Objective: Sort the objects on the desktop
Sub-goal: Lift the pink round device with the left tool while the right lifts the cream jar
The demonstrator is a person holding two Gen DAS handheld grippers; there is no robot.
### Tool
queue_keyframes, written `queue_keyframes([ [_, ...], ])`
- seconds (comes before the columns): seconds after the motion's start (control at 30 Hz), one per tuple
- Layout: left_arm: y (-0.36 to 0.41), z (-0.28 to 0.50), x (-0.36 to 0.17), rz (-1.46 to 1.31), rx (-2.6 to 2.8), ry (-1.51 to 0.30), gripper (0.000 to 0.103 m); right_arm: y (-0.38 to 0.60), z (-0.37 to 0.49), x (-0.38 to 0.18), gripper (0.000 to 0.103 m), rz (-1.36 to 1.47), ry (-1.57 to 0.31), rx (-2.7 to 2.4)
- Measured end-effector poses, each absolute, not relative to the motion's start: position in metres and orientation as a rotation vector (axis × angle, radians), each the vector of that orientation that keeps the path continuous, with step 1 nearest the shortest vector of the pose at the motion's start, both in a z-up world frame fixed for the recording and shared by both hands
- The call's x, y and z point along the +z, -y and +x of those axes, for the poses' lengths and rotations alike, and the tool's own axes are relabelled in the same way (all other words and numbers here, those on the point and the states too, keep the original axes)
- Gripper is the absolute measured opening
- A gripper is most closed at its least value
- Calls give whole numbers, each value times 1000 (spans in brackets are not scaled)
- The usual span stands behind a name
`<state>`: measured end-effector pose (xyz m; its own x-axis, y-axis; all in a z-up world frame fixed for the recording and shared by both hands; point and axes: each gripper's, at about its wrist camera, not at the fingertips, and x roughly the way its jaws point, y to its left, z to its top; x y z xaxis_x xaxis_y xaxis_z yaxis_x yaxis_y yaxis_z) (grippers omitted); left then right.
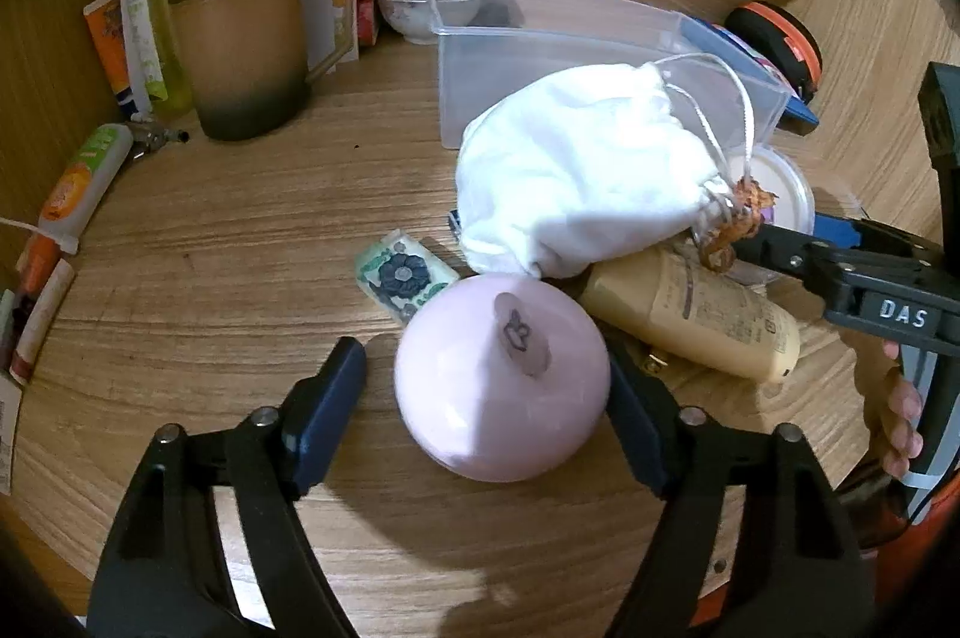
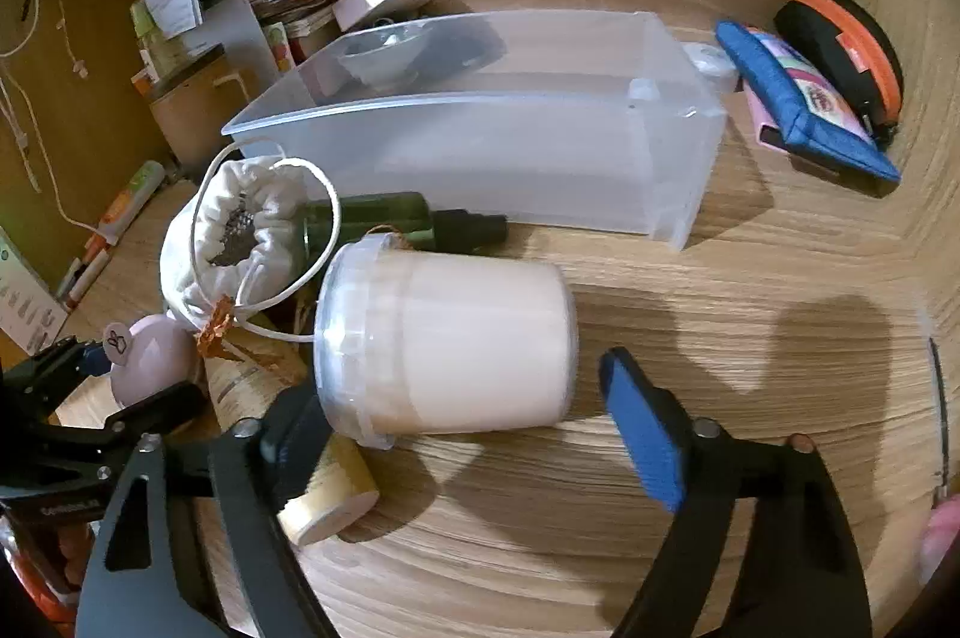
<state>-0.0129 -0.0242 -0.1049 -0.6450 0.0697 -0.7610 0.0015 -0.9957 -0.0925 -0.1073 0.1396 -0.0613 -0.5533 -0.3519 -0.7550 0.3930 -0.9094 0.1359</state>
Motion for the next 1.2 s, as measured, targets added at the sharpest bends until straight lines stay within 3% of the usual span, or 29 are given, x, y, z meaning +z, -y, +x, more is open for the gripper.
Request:
queue_keyframes([
  [0.07, 22, -12, -105, -1300, 2806, 115, 65, -137, -106, -62, 64, 1167, -83, -2437],
  [0.5, 22, -11, -100, -1292, 2843, 72, 63, -144, -98, -54, 64, 1109, -100, -2497],
  [1.2, 40, -17, -31, -1054, 2962, 81, 63, -160, -81, -8, 62, 923, -215, -2615],
])
